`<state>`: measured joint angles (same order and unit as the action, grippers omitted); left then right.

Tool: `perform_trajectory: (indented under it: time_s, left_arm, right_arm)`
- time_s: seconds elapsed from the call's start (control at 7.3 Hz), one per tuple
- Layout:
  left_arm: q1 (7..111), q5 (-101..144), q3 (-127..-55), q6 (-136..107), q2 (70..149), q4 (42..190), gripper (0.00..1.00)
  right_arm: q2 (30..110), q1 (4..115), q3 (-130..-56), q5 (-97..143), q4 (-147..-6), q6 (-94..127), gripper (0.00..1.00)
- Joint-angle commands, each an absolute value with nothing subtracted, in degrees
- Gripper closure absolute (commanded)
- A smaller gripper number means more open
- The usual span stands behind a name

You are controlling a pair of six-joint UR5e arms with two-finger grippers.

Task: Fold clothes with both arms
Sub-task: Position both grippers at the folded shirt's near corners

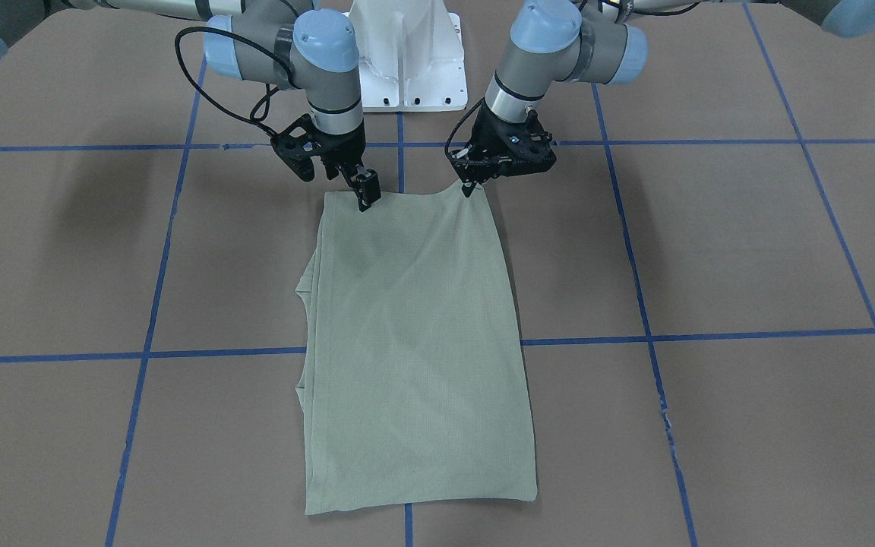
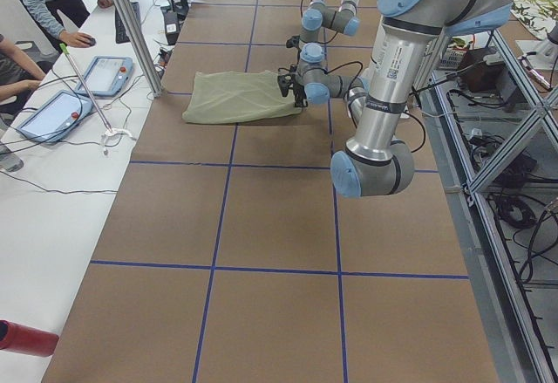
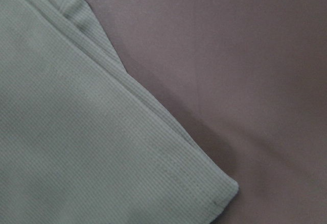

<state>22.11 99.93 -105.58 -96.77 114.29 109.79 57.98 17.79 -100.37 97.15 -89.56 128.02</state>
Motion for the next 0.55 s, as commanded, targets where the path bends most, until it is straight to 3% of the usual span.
perform_trajectory:
  time_s: [0.0,0.41]
  left_arm:
    - [22.15,99.93,-105.56,-96.77,114.35,109.78,1.0]
    - [22.06,99.84,-105.56,-96.77,114.35,109.78,1.0]
  right_arm:
    - [58.01,17.4,-99.84,96.77,-89.65,127.71,0.0]
    - [57.92,17.49,-99.67,96.51,-89.56,127.44,0.0]
